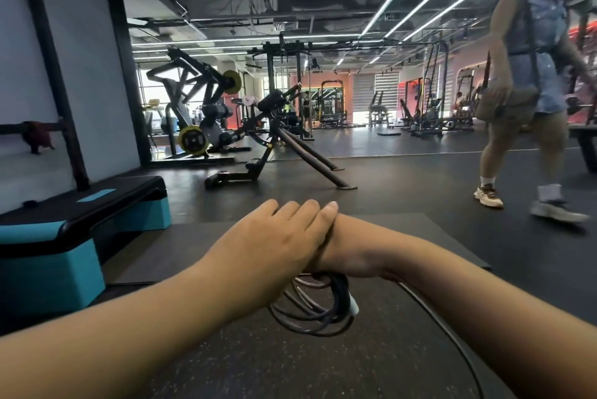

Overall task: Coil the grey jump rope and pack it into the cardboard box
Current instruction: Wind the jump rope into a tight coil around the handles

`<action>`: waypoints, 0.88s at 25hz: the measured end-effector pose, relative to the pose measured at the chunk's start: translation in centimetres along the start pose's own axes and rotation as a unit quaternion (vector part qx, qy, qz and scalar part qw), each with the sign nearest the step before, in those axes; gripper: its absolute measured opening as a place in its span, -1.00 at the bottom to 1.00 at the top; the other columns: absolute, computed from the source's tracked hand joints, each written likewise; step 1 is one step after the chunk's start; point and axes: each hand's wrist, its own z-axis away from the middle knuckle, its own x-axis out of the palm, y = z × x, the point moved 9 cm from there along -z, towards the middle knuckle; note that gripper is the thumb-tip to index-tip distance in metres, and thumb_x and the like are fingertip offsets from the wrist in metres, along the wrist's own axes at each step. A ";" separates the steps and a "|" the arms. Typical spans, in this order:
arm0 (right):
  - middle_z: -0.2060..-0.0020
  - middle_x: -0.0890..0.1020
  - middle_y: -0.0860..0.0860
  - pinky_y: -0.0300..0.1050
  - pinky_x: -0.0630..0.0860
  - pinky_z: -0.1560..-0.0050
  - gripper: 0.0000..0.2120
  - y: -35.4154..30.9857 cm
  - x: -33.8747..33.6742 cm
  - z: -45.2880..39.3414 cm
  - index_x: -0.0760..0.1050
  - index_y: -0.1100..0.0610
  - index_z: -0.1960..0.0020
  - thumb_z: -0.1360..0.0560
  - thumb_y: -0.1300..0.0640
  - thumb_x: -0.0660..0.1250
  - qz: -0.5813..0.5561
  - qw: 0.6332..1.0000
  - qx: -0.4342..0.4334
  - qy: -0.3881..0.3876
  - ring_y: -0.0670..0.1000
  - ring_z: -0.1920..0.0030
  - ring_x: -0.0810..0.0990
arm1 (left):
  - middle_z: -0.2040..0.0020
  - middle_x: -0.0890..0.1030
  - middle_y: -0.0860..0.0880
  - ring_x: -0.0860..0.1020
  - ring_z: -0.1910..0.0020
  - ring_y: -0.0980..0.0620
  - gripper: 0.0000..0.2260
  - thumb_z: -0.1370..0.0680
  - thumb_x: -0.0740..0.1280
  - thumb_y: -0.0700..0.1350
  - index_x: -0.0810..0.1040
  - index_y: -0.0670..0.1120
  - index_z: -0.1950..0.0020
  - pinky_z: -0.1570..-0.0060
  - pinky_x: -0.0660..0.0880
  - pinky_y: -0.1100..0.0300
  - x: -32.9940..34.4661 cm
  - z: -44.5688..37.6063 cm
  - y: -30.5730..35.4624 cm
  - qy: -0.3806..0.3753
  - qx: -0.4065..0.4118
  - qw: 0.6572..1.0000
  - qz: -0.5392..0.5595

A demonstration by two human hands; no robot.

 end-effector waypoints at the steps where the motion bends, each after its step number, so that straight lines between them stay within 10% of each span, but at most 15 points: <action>1: 0.48 0.45 -0.15 -0.36 0.34 0.36 -0.70 0.5 0.1 0.0 0.42 -0.01 0.35 -0.42 0.23 0.46 -0.002 1.000 0.023 -0.006 -0.21 0.48 0.40 | 0.05 0.58 -0.12 0.55 0.27 -0.09 -0.56 -0.40 0.22 -0.22 0.52 -0.22 -0.28 0.36 0.43 0.09 -0.1 0.0 -0.1 0.015 -0.016 1.000 0.004; 4: 0.47 0.49 -0.10 -0.20 0.36 0.32 -0.78 1.0 0.4 0.1 0.48 0.03 0.35 -0.40 0.13 0.46 0.006 0.998 0.044 -0.037 -0.12 0.41 0.39 | 0.30 0.50 -0.05 0.46 0.45 -0.04 -0.85 -0.34 0.36 -0.26 0.50 -0.09 0.14 0.46 0.22 0.13 -0.3 0.2 -0.9 0.024 -0.042 0.998 0.032; 8: 0.38 0.58 0.07 -0.06 0.41 0.25 -0.84 1.7 0.5 0.4 0.57 0.12 0.22 -0.39 0.04 0.46 0.030 0.997 0.065 -0.041 -0.03 0.36 0.48 | 0.36 0.48 -0.05 0.45 0.44 -0.07 -0.71 -0.22 0.56 -0.20 0.47 -0.08 0.25 0.47 0.16 0.13 1.0 0.6 -1.6 -0.031 -0.102 0.994 0.032; 14: 0.31 0.51 -0.01 -0.23 0.33 0.34 -0.77 -0.4 -0.2 0.0 0.39 0.03 0.25 -0.51 0.09 0.41 0.134 0.991 -0.013 0.004 0.00 0.31 0.45 | -0.13 0.56 -0.09 0.47 -0.22 -0.19 -0.60 -0.47 0.31 -0.15 0.39 -0.09 -0.30 -0.21 0.36 -0.07 -0.3 -1.0 -1.1 -0.049 -0.141 0.989 -0.014; 18: 0.48 0.48 -0.12 -0.32 0.29 0.42 -0.67 0.4 -0.4 0.9 0.34 -0.09 0.34 -0.48 0.11 0.43 0.111 0.993 0.003 -0.035 -0.15 0.46 0.43 | -0.01 0.63 -0.02 0.58 0.02 -0.11 -0.71 -0.55 0.29 -0.13 0.35 -0.02 -0.25 0.21 0.39 0.07 1.2 -0.9 -1.0 -0.066 -0.114 0.982 0.137; 22: 0.25 0.62 -0.06 -0.05 0.46 0.18 -0.68 0.8 -0.2 1.7 0.60 0.05 0.06 -0.52 -0.22 0.39 0.111 0.990 0.000 -0.087 -0.05 0.26 0.56 | -0.05 0.61 0.03 0.59 -0.02 -0.08 -0.82 -0.59 0.25 -0.03 0.33 0.03 -0.16 0.19 0.46 0.04 2.2 -0.2 -0.9 -0.139 -0.050 0.978 0.149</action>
